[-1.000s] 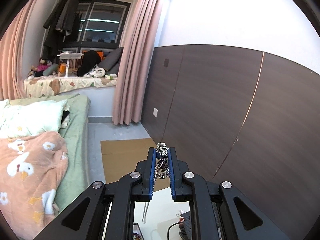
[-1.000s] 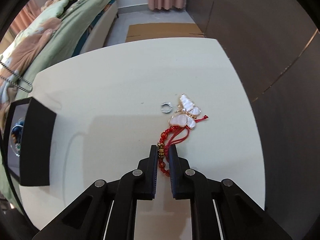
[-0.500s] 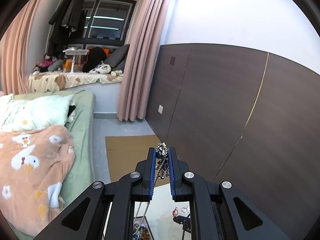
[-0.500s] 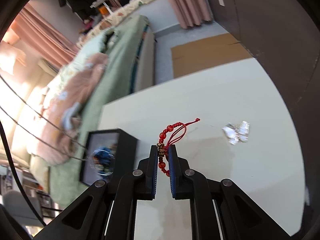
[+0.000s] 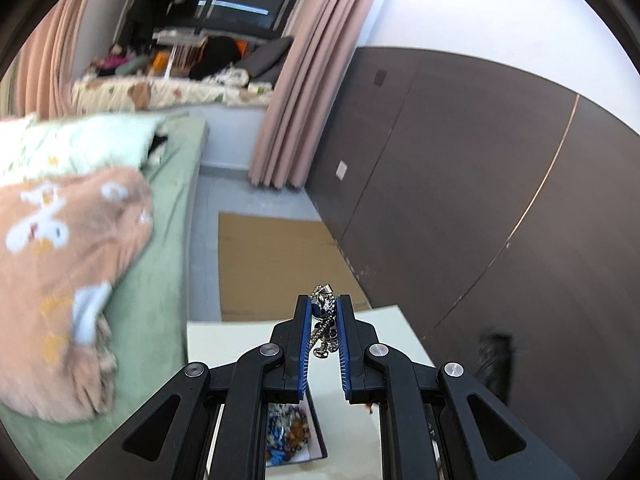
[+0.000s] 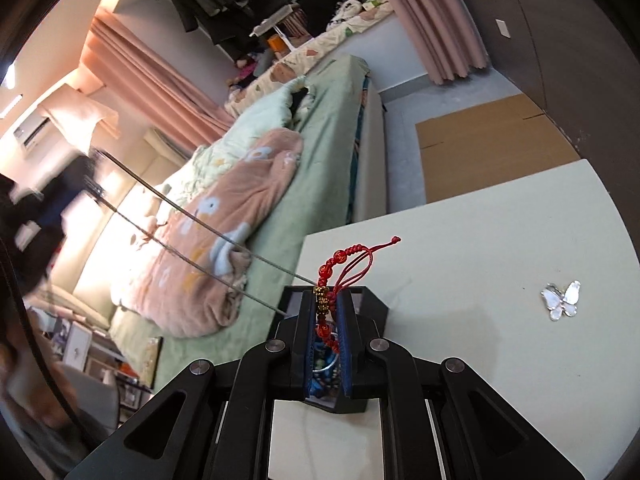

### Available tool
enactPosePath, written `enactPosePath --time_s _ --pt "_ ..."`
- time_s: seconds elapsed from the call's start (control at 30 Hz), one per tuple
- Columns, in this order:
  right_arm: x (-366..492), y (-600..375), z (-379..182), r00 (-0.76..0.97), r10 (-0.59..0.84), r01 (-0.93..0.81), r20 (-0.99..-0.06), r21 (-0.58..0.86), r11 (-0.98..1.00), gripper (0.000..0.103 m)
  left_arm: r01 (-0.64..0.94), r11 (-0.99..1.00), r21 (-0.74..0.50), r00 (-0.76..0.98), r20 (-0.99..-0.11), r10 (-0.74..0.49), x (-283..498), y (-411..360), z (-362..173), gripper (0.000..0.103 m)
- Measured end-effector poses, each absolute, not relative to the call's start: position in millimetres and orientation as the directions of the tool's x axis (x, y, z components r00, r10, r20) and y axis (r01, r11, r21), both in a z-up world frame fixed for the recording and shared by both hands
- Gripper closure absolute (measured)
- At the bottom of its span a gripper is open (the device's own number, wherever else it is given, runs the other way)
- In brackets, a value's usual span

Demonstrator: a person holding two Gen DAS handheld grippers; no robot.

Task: Organize jewelry
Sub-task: 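Carry the chain and red bracelet over the box and open both grippers, then grasp the white butterfly pendant from the table with the left gripper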

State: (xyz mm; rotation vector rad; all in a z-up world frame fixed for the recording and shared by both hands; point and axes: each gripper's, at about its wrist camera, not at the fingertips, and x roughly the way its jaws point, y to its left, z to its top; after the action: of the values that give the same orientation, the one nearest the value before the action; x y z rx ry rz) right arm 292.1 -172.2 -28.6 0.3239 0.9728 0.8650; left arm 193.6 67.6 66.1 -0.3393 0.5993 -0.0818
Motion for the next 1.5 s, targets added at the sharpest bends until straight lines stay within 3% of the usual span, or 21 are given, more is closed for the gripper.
enactPosePath --time_s 0.27,0.37,0.4,0.43,0.5,0.87,0.93,0.97,1.0,1.5 --pt "291 -169 -27 0.254 0.789 -0.5 -0.559 0.622 0.602 0.091 -0.057 0.884 -0.465 0.774 -0.58 -0.255 203 78 -10 0.09" --pt "287 -167 -27 0.244 0.8 -0.505 -0.548 0.633 0.587 0.091 -0.106 0.872 -0.478 0.732 -0.631 -0.257 210 84 -31 0.085" --pt "286 -167 -27 0.24 0.803 -0.507 -0.545 0.635 0.583 0.091 -0.12 0.874 -0.471 0.725 -0.643 -0.247 210 86 -35 0.069" --pt "285 -165 -27 0.234 0.806 -0.511 -0.544 0.636 0.578 0.091 -0.126 0.871 -0.475 0.725 -0.644 -0.247 210 88 -38 0.04" --pt "284 -160 -27 0.224 0.809 -0.519 -0.543 0.636 0.571 0.091 -0.123 0.862 -0.492 0.737 -0.626 -0.253 205 93 -40 0.013" --pt "273 -125 -38 0.135 0.818 -0.548 -0.56 0.645 0.532 0.09 -0.196 0.836 -0.512 0.786 -0.592 -0.178 188 124 -38 0.013" --pt "273 -120 -44 0.106 0.805 -0.539 -0.583 0.647 0.539 0.073 -0.198 0.836 -0.511 0.789 -0.59 -0.174 189 125 -37 0.013" --pt "274 -122 -46 0.116 0.799 -0.526 -0.59 0.646 0.553 0.051 -0.197 0.837 -0.51 0.789 -0.589 -0.174 188 125 -37 0.013" --pt "275 -126 -47 0.139 0.794 -0.516 -0.592 0.64 0.569 0.039 -0.196 0.839 -0.508 0.788 -0.591 -0.173 189 124 -37 0.013" --pt "315 -242 -53 0.309 0.686 -0.325 -0.659 0.605 0.727 0.038 -0.117 0.893 -0.435 0.76 -0.618 -0.202 207 74 -34 0.013"
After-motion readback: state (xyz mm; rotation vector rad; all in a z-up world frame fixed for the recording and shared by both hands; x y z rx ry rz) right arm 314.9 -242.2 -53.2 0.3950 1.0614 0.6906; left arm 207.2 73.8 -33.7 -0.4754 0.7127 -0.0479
